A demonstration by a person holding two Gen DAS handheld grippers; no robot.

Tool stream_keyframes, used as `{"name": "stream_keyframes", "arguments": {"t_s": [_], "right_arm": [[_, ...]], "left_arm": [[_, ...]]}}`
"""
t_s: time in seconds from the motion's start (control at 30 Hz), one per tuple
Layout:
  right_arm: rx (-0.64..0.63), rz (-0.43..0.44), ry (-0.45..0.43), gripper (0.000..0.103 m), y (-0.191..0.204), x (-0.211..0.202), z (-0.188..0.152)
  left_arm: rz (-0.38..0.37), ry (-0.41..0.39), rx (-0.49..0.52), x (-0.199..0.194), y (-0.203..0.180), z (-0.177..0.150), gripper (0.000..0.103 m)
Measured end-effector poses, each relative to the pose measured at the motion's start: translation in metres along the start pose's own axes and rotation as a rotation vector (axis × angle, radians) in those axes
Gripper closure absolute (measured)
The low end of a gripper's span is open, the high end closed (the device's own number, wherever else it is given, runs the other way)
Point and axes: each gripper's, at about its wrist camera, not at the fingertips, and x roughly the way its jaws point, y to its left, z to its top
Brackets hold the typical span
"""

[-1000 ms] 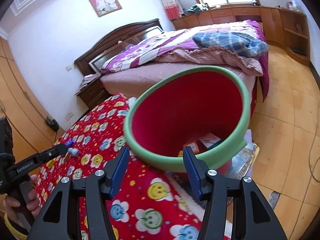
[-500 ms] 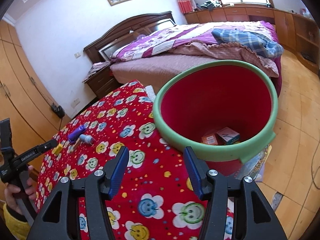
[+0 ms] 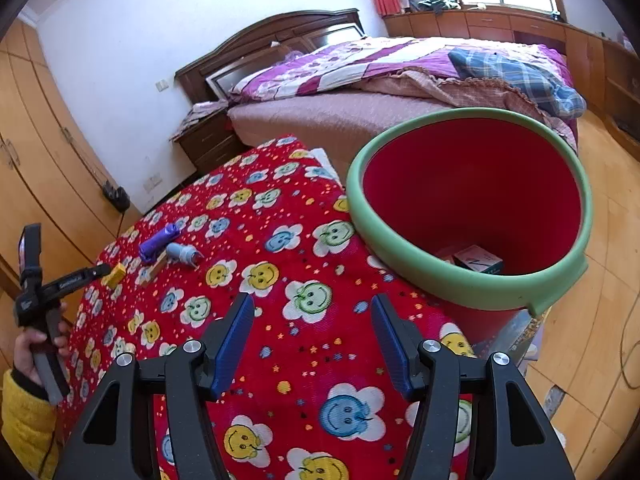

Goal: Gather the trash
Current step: 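Move both open tools from the bin back over the quilt, then grasp the small yellow box with the left tool while the right tool grasps the light-blue tube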

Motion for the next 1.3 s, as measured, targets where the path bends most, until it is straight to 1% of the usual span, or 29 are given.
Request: {"name": "stream_keyframes", "arguments": {"t_s": [0.1, 0.27, 0.4, 0.47, 0.53, 0.6, 0.73, 0.93, 1.13, 1.3], "right_arm": [[-0.003, -0.008, 0.011, 0.041, 0.004, 0.005, -0.001], [-0.006, -0.015, 0.039, 0.041, 0.008, 0.015, 0.001], [-0.014, -0.019, 0.058, 0.041, 0.011, 0.024, 0.001], [-0.018, -0.016, 0.068, 0.041, 0.014, 0.028, 0.002], [-0.022, -0.009, 0.075, 0.041, 0.018, 0.033, 0.003], [-0.033, 0.003, 0.079, 0.041, 0.023, 0.038, 0.006], [-0.069, 0.021, 0.082, 0.041, 0.038, 0.048, 0.012], [-0.132, 0.070, 0.100, 0.041, 0.068, 0.072, 0.022], [-0.185, 0.094, 0.111, 0.041, 0.095, 0.099, 0.036], [-0.223, 0.123, 0.138, 0.041, 0.114, 0.123, 0.041]], "left_arm": [[-0.019, 0.017, 0.004, 0.013, 0.005, 0.003, 0.033], [-0.005, 0.039, 0.034, 0.032, 0.004, 0.004, 0.033], [-0.023, 0.071, 0.000, 0.044, 0.006, 0.003, 0.034], [-0.027, 0.050, -0.011, 0.044, 0.007, 0.003, 0.039], [-0.019, 0.043, -0.016, 0.043, 0.008, 0.003, 0.049], [-0.025, 0.035, -0.028, 0.041, 0.010, 0.001, 0.055], [-0.049, 0.027, -0.061, 0.033, 0.011, -0.005, 0.055], [-0.054, 0.018, -0.121, 0.018, 0.002, -0.017, 0.055], [-0.017, -0.011, -0.116, 0.017, -0.005, -0.023, 0.055], [-0.027, -0.014, -0.147, 0.021, -0.002, -0.025, 0.055]]}}
